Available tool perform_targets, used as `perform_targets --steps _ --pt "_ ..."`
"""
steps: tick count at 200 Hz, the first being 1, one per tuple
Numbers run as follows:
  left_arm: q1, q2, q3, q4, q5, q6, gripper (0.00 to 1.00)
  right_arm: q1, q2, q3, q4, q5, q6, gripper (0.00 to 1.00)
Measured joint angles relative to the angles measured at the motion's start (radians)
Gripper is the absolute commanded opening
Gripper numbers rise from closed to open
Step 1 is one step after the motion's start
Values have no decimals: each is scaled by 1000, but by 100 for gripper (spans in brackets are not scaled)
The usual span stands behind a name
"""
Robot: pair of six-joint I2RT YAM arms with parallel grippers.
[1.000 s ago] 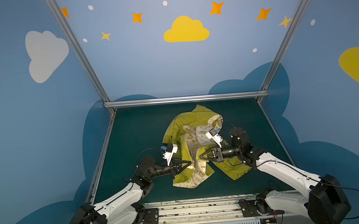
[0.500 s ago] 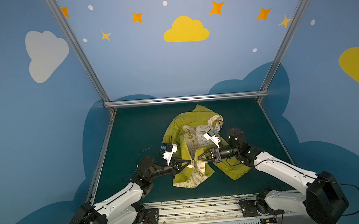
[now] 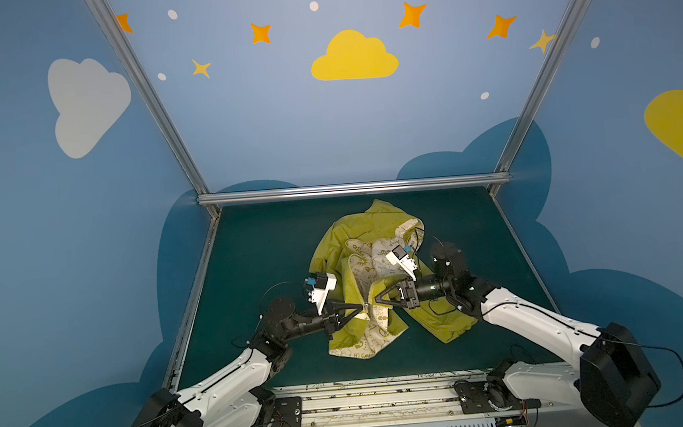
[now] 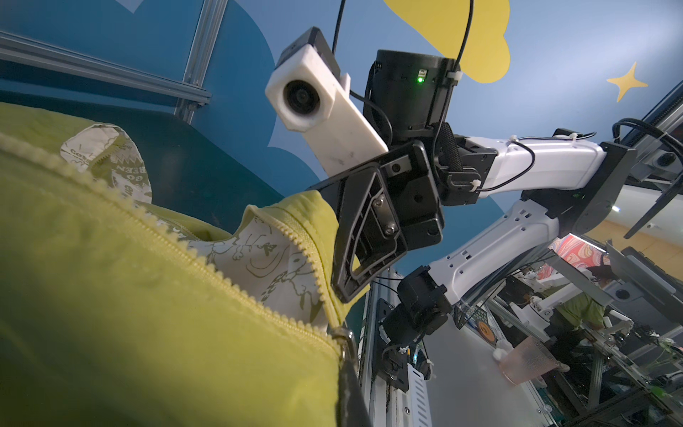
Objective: Zip up the jacket
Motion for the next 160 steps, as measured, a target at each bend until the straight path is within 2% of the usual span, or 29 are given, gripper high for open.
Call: perform_targets --steps 160 --pt "6 3 0 -13 -23 -1 3 26 17 0 13 17 3 0"
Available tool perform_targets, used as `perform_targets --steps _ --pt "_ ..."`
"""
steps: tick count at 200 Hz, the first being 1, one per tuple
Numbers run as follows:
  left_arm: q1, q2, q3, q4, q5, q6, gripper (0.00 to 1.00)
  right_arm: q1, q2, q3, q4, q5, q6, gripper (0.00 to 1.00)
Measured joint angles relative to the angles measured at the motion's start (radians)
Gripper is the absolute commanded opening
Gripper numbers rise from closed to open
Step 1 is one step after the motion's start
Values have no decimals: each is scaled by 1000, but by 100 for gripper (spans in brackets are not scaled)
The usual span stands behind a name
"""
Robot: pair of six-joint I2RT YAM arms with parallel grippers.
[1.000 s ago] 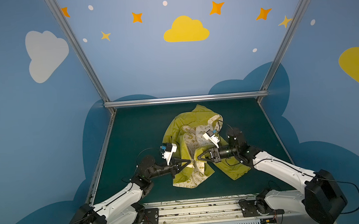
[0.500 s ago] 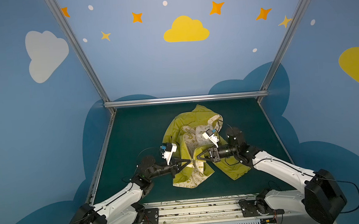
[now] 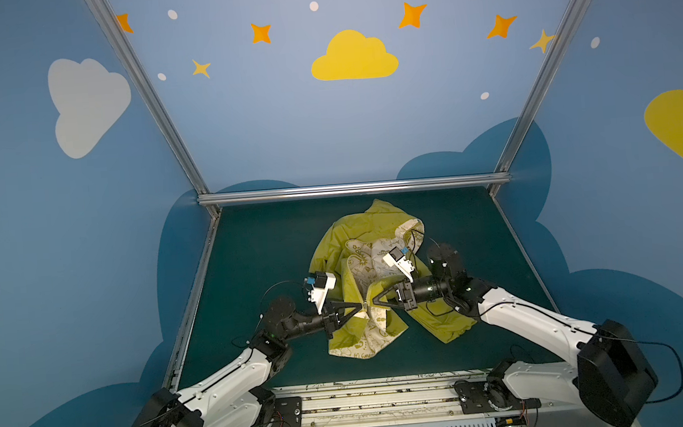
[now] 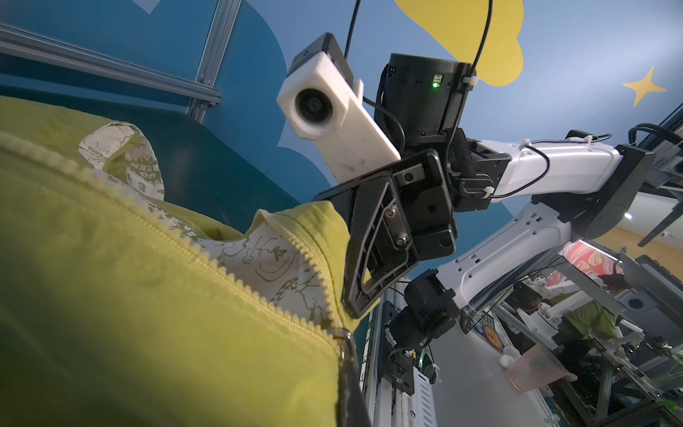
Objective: Zip up the jacket
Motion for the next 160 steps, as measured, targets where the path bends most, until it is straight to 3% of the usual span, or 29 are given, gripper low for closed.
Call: perform_targets --steps 160 --pt "23 8 0 -2 43 28 3 20 23 0 -36 9 -34 0"
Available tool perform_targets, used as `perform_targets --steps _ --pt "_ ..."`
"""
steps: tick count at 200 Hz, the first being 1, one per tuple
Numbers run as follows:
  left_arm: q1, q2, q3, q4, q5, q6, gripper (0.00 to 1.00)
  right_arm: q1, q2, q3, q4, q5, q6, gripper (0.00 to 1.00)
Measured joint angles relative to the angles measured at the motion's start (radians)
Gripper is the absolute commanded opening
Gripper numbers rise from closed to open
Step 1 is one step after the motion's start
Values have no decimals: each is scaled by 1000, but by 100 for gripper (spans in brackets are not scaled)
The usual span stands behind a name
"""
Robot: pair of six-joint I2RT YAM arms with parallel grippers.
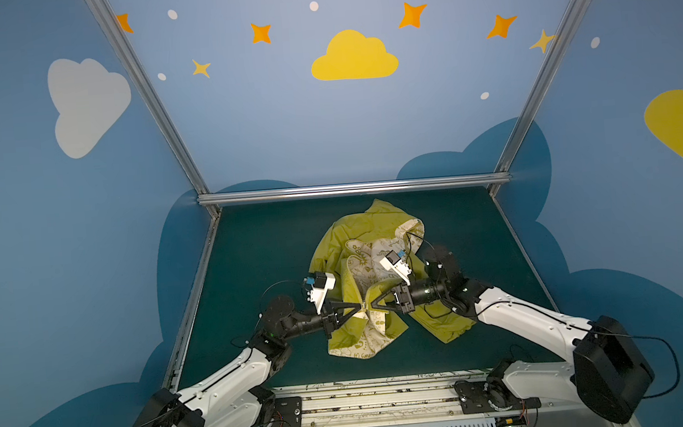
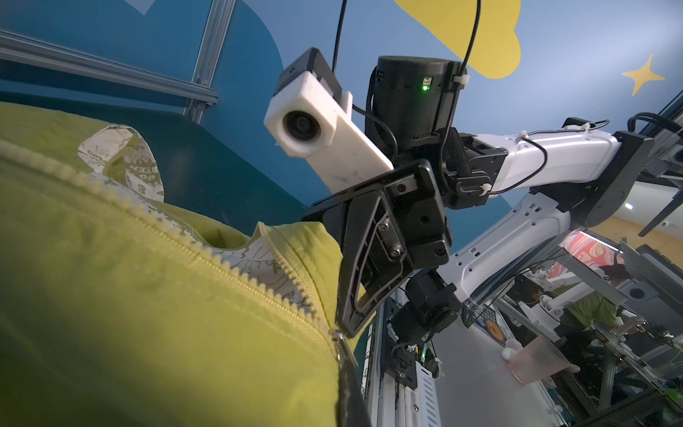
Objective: Zip up the jacket
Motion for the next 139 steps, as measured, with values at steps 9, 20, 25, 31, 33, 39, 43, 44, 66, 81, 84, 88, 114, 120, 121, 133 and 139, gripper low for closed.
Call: perform_targets --steps 9,20,25,31,33,39,43,44,66,81,84,88,114,120,121,133,139 --pt "5 6 0 0 9 0 3 0 0 0 -13 -5 -12 0" --pt "11 14 0 0 23 0 3 2 0 1 -34 -8 -32 0" --pt "13 19 0 0 30 0 3 2 0 2 -44 -8 -42 0" --pt "15 22 0 0 37 0 3 4 -1 3 -55 -8 -51 0" --pt "16 23 0 0 39 0 3 4 -2 4 -60 -8 -56 0" --pt "18 27 0 0 48 -1 3 5 -5 6 -72 -7 -67 0" --pt "20 29 0 0 52 0 3 6 -6 8 -78 -6 -73 0" --pt "20 29 0 0 53 -1 3 6 -7 8 -79 -6 -74 0" --pt "27 37 4 1 71 -1 3 16 -16 16 -99 5 -116 0" --pt "30 46 13 0 83 -1 3 23 -21 17 -109 20 -138 0" --pt "31 48 14 0 85 -1 3 25 -21 17 -113 23 -143 0" --pt "31 51 16 0 89 -1 3 28 -21 18 -117 27 -150 0" --pt "37 66 23 -1 109 -1 3 43 -21 39 -175 61 -200 0" --pt "39 70 24 -3 115 -1 3 46 -21 48 -194 67 -213 0" --pt "39 70 24 -4 115 -1 3 46 -21 49 -195 68 -215 0" --pt "44 78 34 -12 125 0 3 50 -21 60 -219 74 -243 0" --pt "47 81 39 -18 134 -1 3 51 -21 63 -229 77 -257 0"
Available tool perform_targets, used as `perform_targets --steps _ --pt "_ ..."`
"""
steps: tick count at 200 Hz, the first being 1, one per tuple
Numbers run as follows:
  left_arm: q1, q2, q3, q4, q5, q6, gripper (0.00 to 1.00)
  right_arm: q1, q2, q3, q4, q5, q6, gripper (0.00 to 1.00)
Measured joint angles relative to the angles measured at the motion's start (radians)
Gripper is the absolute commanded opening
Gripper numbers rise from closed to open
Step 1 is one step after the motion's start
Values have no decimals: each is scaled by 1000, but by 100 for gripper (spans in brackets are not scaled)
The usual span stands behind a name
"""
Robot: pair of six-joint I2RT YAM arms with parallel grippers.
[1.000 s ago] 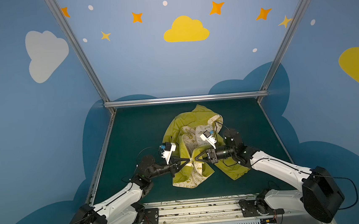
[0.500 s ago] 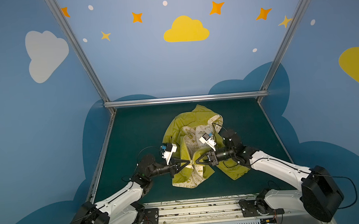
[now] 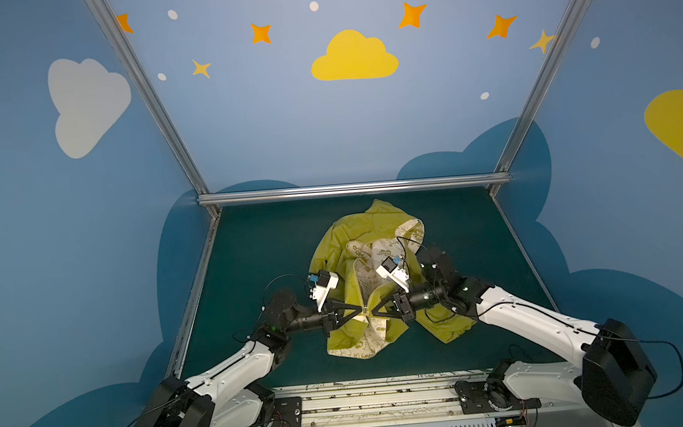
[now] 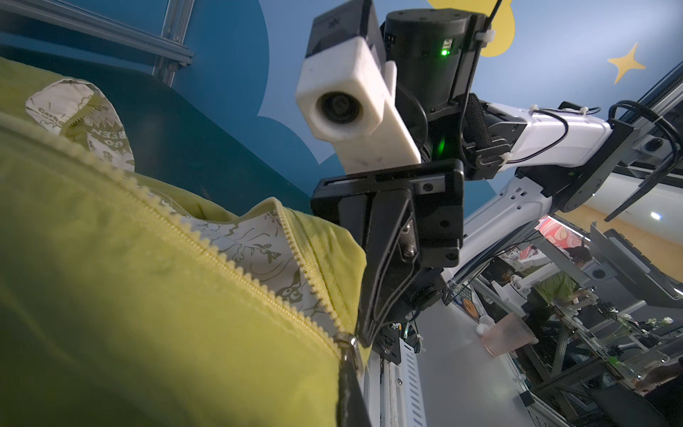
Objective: Zip up the jacket
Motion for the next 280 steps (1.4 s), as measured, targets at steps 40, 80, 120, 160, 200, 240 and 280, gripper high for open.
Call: perform_targets --steps 40,80,120,160,200,240,280 --pt "13 13 16 -23 38 0 3 22 -6 1 -11 12 -81 0" --pt "21 14 17 -46 50 0 3 58 -6 11 -34 37 -138 0" --pt "35 6 17 -48 53 -5 3 74 1 13 -29 91 -139 0" --pt "39 -12 17 -101 56 -1 3 89 21 14 -40 126 -121 3" --pt "48 -35 17 -111 46 5 3 92 -58 37 -196 195 -140 35" --pt "49 -50 17 -111 47 22 3 69 -172 70 -340 249 -169 50" --pt "50 -33 17 -109 65 23 3 21 -172 164 -307 263 -224 51"
